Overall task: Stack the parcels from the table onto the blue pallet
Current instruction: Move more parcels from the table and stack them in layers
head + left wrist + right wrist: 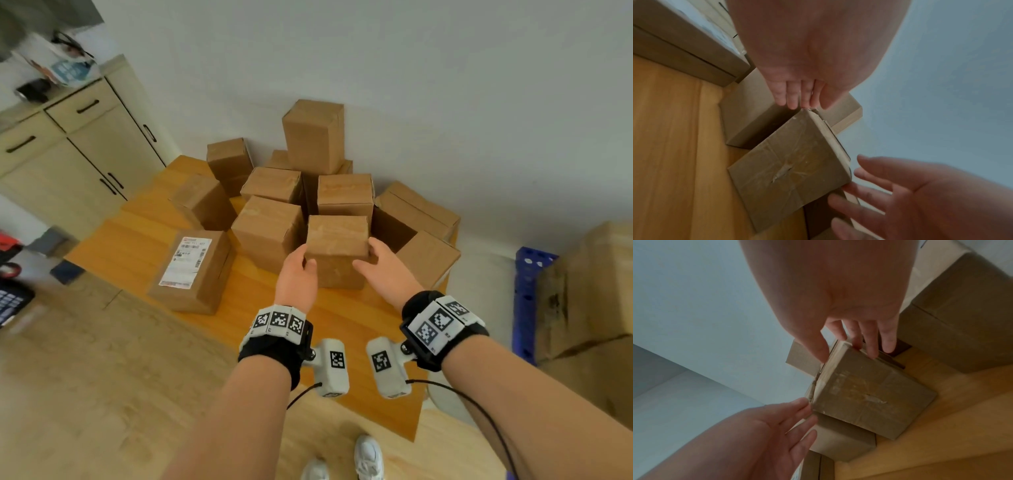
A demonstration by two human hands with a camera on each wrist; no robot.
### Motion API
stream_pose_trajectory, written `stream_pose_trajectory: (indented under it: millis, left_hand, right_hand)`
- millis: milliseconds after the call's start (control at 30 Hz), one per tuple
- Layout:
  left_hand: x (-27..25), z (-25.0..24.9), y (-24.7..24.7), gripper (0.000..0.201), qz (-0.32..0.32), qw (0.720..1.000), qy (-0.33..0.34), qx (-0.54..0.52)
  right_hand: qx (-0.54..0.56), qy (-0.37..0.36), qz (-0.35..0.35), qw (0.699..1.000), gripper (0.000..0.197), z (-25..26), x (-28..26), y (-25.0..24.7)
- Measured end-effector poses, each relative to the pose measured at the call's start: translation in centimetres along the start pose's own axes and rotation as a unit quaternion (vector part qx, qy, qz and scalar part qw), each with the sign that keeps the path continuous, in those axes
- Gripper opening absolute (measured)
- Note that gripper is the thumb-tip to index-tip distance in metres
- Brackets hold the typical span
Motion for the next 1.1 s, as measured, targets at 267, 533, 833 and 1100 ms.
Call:
stream_pose_trajectory:
  millis: [267,533,833,1100]
  left_hand:
    - [-2.1,2.7,-1.4,0.042,0.018,1.0,-0.013,-0.019]
    - [-4.4,8.4,-0.1,0.067,0.129,0.986,-0.105,0.006]
    - [-5.2,11.5,0.5,0.058,0.203,0.968,-0.097,0.11]
    - [-4.6,10.6,0.2,0.048,0.283,0.949,-0.06,0.125]
  right_hand:
    - [-0.004,0.081,-0.044,0.996,0.057,-2.0,-2.8,2.0]
    - [0.037,0.205,-0.057,0.976,0.061,-6.1,-6.7,6.5]
    - [-0.008,0.232,-0.038,0.972,0.062,-7.5,-8.1,8.9]
    - [0.018,0.216,-0.03,0.976,0.05,-7.4,-7.2,9.7]
Point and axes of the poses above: each hand's wrist, its own x-axis towards the middle knuckle, its own y-axis out of the palm, z = x × y, the point moved 1 cm from there along x, towards the middle knuckle, and after that the axes turned 4 degrees about y, right-handed, at the moved point
